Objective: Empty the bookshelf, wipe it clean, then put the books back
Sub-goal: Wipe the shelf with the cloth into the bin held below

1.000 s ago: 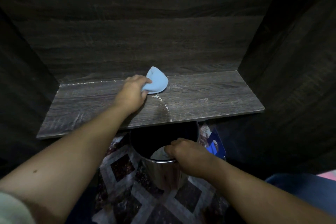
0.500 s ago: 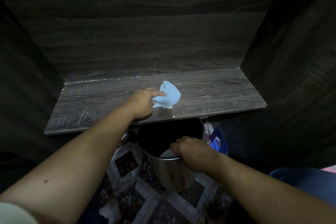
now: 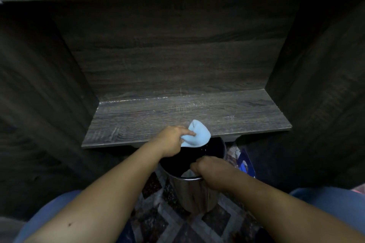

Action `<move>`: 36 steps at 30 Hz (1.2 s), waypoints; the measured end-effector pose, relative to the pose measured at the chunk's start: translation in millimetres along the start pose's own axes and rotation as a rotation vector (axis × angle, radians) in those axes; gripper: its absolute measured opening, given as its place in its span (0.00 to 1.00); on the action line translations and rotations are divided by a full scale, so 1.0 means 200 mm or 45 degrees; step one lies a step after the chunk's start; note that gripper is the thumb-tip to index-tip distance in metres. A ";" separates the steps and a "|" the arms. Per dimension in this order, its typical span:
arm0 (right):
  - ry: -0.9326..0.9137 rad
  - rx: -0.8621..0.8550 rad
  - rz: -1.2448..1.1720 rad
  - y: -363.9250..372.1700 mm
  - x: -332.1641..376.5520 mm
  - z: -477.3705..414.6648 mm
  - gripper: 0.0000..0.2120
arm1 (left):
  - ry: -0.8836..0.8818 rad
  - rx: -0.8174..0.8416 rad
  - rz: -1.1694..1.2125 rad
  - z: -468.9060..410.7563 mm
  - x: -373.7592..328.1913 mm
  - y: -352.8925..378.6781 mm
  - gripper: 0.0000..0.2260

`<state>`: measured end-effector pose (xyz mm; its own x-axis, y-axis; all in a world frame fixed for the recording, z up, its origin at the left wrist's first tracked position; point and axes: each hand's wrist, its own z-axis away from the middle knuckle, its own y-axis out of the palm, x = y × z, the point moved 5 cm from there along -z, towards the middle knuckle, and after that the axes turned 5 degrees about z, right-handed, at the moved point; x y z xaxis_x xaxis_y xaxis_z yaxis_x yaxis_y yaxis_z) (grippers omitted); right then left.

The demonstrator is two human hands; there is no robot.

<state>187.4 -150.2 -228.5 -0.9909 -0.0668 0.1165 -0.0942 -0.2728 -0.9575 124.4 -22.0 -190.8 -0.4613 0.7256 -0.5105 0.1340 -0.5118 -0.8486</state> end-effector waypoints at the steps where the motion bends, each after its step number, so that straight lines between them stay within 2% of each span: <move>1: -0.004 -0.002 0.013 -0.01 0.01 0.01 0.10 | -0.017 0.002 0.010 0.02 -0.01 0.00 0.23; 10: -0.068 -0.032 0.059 -0.05 0.06 0.04 0.11 | -0.096 -0.310 0.115 0.17 -0.06 -0.16 0.20; 14: -0.073 -0.051 0.057 -0.04 0.06 0.01 0.11 | -0.132 -0.482 0.111 0.21 0.01 -0.16 0.19; 19: -0.061 -0.069 0.038 -0.02 0.03 -0.03 0.10 | -0.207 -0.574 0.034 0.12 0.13 -0.12 0.18; 26: -0.031 -0.044 0.016 0.00 -0.01 -0.04 0.11 | -0.335 -0.359 -0.073 0.05 0.27 -0.02 0.21; 32: -0.042 -0.012 0.023 0.00 0.01 -0.02 0.12 | -0.236 -0.246 -0.039 0.07 0.14 -0.02 0.20; 36: -0.053 -0.003 0.041 -0.01 0.06 0.01 0.11 | -0.184 -0.072 -0.003 0.11 0.02 0.00 0.19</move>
<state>175.6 -152.9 -223.6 -0.9887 -0.1150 0.0965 -0.0628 -0.2673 -0.9616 103.1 -29.0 -190.0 -0.5823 0.6511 -0.4868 0.1803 -0.4804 -0.8583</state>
